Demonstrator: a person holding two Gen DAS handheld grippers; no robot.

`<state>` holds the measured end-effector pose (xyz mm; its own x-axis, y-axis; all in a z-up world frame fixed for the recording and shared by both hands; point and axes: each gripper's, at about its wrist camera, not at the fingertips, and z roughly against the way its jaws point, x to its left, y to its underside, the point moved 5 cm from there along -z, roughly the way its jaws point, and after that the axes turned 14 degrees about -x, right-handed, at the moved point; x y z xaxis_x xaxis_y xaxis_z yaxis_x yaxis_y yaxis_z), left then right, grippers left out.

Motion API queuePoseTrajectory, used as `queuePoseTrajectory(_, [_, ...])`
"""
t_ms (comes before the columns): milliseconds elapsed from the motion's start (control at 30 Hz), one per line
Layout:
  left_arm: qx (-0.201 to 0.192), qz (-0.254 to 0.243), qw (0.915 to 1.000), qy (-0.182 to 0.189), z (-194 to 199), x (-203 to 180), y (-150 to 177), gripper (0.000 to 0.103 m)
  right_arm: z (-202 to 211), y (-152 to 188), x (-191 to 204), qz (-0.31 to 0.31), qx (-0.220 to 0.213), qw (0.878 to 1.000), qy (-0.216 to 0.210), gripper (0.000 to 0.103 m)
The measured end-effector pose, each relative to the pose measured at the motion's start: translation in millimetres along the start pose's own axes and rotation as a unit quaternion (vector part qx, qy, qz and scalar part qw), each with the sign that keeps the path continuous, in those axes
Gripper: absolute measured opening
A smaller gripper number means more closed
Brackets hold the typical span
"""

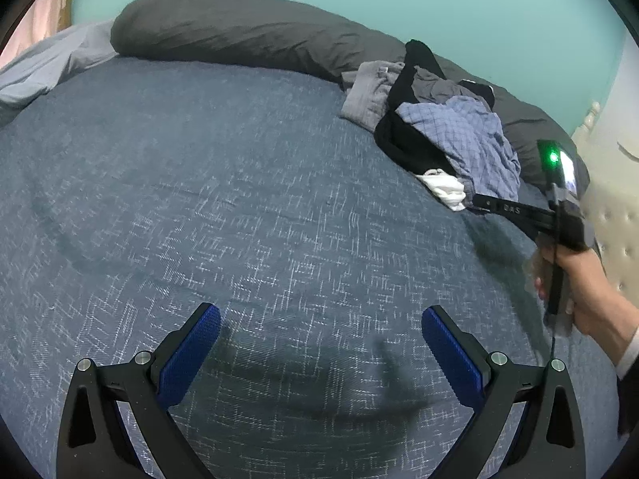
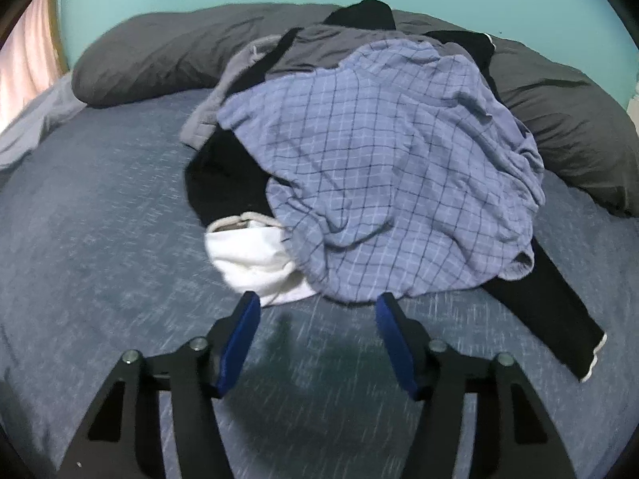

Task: Fold clothes
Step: 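Move the right tool to the clothes pile and close on the blue plaid garment, then lift the blue plaid garment with the right tool and lay it on the open bed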

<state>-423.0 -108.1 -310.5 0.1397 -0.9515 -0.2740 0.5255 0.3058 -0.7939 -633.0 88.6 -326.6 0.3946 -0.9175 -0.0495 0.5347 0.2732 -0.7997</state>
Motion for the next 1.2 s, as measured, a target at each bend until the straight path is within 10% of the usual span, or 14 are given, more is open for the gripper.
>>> queuePoseTrajectory(233, [-0.003, -0.002, 1.0, 0.002, 4, 2, -2, 0.103, -26, -3, 3, 0.025, 0.015, 0.999, 0.012, 0.039])
queuePoseTrajectory(367, [-0.011, -0.015, 0.9998, 0.004, 14, -3, -3, 0.103, -22, -9, 1, 0.01, -0.005, 1.0, 0.008, 0.007])
queuePoseTrajectory(1200, [-0.008, 0.013, 0.9997, 0.019, 188, -18, 28, 0.103, 270, 31, 34, -0.04, -0.102, 0.991, -0.079, 0.003])
